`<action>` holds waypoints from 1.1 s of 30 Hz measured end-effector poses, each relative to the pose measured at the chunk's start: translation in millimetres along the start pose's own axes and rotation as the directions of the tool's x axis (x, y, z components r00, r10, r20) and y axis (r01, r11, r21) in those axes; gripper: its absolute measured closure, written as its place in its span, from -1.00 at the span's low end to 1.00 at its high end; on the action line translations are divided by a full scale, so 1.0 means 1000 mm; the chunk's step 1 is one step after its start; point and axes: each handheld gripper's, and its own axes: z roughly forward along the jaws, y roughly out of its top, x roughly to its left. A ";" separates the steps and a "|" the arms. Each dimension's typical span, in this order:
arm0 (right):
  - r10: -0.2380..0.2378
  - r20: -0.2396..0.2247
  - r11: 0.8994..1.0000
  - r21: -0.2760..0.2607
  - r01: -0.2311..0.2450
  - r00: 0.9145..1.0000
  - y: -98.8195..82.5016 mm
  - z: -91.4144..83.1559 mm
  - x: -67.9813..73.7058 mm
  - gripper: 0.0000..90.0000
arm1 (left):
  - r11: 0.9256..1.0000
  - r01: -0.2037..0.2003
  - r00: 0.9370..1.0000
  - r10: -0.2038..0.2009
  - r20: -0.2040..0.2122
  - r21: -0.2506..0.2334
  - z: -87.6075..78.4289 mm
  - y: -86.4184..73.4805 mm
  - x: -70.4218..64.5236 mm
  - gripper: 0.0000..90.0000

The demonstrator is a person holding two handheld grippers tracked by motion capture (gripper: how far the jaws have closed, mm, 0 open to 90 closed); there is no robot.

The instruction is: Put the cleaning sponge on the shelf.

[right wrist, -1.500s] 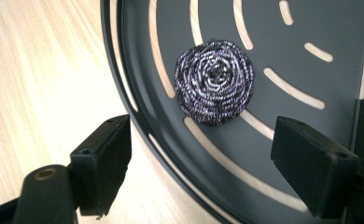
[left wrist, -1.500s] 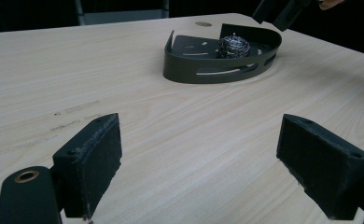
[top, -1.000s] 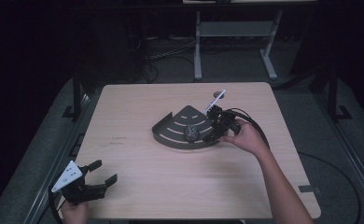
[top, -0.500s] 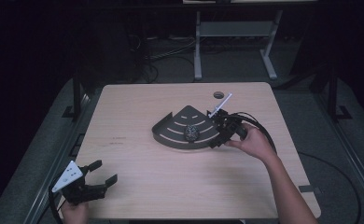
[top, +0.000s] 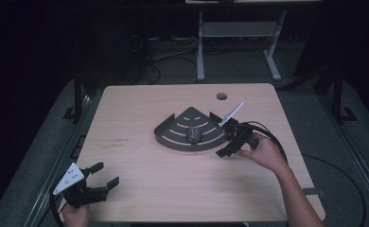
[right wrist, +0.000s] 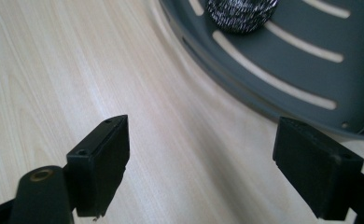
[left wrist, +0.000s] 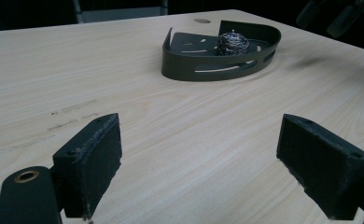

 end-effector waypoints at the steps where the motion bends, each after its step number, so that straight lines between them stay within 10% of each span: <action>1: 0.000 0.003 1.000 0.003 0.000 1.000 -0.002 0.001 0.001 -0.59 | 1.000 0.000 1.000 0.000 0.000 0.000 0.000 0.000 0.000 -0.70; 33: 0.024 -0.012 1.000 -0.005 -0.024 1.000 -0.061 0.007 0.023 -0.59 | 1.000 -0.011 1.000 0.011 0.005 0.012 0.003 0.001 -0.004 -0.70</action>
